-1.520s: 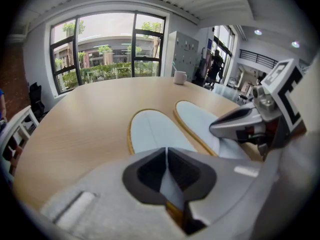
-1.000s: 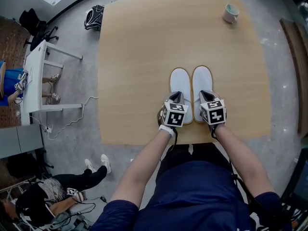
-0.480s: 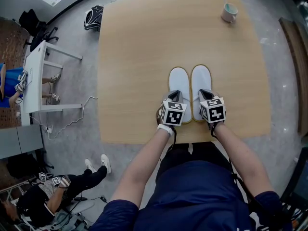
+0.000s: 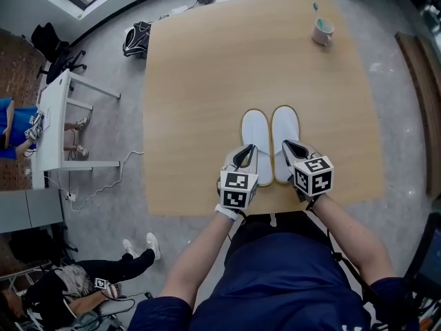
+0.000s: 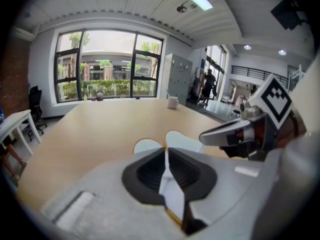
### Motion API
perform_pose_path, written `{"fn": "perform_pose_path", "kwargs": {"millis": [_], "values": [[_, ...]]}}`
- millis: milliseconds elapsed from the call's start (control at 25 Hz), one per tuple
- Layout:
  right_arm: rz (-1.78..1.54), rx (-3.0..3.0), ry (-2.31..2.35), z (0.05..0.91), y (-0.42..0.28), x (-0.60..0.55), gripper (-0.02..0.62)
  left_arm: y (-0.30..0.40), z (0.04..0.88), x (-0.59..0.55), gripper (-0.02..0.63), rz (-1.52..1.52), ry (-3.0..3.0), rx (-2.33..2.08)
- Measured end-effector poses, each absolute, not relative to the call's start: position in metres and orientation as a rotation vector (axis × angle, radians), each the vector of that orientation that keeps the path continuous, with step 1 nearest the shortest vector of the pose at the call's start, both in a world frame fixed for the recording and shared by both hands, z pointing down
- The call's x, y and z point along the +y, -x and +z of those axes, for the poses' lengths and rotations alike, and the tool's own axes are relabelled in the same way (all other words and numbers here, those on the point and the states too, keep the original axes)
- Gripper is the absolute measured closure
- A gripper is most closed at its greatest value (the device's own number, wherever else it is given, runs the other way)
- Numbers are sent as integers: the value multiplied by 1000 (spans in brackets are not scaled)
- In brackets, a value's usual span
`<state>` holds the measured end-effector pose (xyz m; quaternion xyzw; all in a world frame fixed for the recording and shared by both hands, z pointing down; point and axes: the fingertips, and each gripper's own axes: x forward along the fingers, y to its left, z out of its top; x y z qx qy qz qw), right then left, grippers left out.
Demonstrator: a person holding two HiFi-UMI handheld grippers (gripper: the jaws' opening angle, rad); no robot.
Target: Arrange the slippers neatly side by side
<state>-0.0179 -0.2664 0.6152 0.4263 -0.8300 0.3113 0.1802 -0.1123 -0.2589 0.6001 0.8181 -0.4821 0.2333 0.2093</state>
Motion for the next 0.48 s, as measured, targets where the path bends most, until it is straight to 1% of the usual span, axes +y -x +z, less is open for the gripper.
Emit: {"fn": "perform_pose_path", "kwargs": {"millis": [200, 480], "values": [[883, -2439, -1203, 562, 7, -261, 589, 132, 527, -248, 589, 515, -2346, -1435], [725, -2533, -1218, 488, -10, -257, 589, 137, 449, -233, 600, 298, -2374, -1438]]}}
